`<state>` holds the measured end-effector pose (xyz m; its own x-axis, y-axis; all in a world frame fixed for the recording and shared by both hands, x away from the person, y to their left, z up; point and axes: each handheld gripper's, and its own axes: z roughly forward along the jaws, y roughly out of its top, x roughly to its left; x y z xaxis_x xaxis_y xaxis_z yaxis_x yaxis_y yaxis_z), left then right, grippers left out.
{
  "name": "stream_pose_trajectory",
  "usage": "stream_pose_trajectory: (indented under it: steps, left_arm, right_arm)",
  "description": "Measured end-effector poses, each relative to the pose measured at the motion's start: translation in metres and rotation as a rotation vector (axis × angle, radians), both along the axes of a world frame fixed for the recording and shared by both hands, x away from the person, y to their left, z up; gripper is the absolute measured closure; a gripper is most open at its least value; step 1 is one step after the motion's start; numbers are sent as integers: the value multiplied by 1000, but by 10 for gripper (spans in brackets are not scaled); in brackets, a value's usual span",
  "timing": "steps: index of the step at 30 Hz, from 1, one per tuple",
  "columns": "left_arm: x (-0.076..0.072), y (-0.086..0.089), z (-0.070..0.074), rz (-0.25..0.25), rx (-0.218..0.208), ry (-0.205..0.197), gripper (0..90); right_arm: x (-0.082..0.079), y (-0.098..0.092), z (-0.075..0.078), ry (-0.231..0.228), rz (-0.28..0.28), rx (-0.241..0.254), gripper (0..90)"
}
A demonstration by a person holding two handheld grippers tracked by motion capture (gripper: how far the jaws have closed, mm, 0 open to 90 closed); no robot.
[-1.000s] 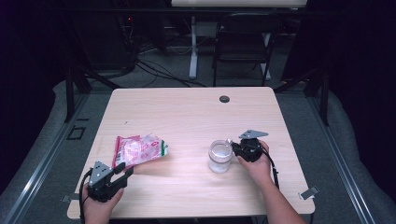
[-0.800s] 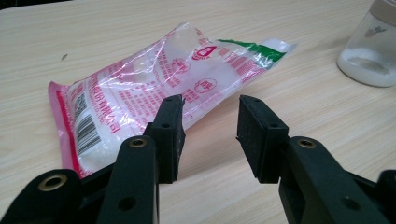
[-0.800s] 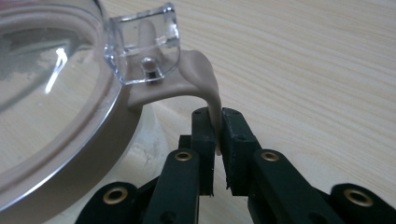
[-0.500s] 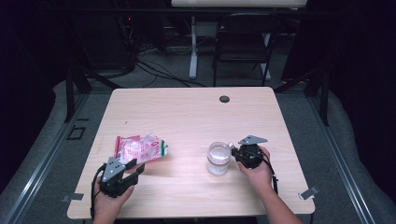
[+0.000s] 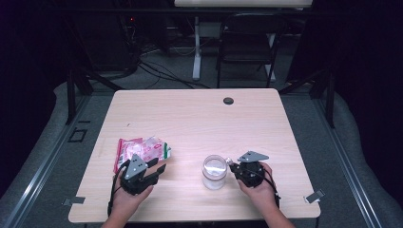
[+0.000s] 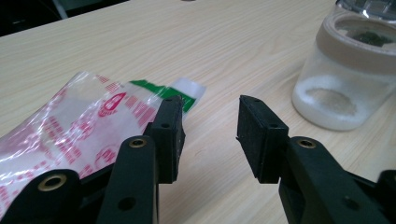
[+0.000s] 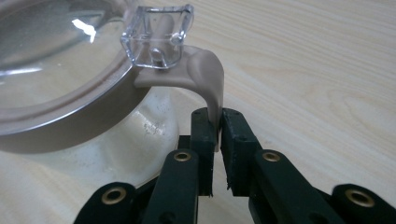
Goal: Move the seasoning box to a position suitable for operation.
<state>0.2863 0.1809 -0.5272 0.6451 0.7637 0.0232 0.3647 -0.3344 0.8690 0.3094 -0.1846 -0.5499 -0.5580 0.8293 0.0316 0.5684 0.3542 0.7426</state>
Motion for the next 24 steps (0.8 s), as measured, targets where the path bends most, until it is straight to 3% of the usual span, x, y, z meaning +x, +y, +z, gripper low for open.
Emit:
stream_pose_trajectory:
  steps: [8, 15, 21, 24]
  left_arm:
    - [5, -16, 0, -55, 12, -19, 629]
    - [15, -26, 0, -61, -26, -5, 603]
    - [21, -34, 1, -65, -39, 60, 514]
    - [20, -40, 5, -79, -78, 80, 526]
  right_arm:
    - [-15, -2, 1, 38, 30, 60, 769]
    - [-26, -8, 2, 37, 57, 79, 745]
    - [-36, -12, 9, 19, 42, 91, 709]
    - [-41, -15, 17, 9, 22, 110, 674]
